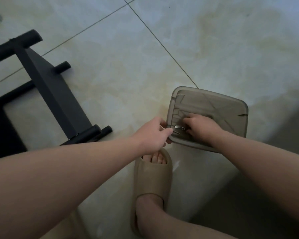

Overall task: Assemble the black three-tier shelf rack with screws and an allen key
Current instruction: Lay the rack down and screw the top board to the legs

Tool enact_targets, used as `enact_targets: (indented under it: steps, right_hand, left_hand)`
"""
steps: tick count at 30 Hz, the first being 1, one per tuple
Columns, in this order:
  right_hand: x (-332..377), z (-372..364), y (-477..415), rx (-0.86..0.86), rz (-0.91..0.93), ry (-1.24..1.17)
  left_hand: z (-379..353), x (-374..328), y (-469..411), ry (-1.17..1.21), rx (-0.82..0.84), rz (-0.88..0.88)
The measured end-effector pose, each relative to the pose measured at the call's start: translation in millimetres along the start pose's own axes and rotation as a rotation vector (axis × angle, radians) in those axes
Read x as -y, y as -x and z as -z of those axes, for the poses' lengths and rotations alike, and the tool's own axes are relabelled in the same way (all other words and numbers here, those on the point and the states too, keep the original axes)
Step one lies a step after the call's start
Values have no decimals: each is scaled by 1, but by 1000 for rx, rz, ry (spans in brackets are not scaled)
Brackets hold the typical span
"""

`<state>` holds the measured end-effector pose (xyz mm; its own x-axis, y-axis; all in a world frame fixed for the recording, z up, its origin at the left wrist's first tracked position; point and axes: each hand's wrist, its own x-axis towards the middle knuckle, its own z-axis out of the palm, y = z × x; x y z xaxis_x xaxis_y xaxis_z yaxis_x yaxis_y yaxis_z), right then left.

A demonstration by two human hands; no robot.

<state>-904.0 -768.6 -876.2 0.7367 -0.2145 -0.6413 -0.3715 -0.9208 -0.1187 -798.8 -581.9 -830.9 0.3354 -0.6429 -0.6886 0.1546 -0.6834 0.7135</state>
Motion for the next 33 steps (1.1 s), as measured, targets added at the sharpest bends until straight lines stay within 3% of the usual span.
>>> enact_targets:
  steps: [8, 17, 25, 30, 33]
  right_hand:
    - [17, 8, -3, -63, 71, -144]
    - [30, 3, -12, -10, 49, -67]
    - [19, 50, 24, -302, -229, -470]
    - [54, 103, 56, -521, -98, -537]
    - [92, 134, 76, -544, 11, -566]
  left_hand:
    - [0, -6, 2, -10, 9, 22]
    - [1, -12, 4, -38, -2, 27]
    - [19, -42, 19, -111, 103, 141]
    - [69, -56, 59, -319, -66, 20]
    - [111, -58, 90, -410, -206, -29]
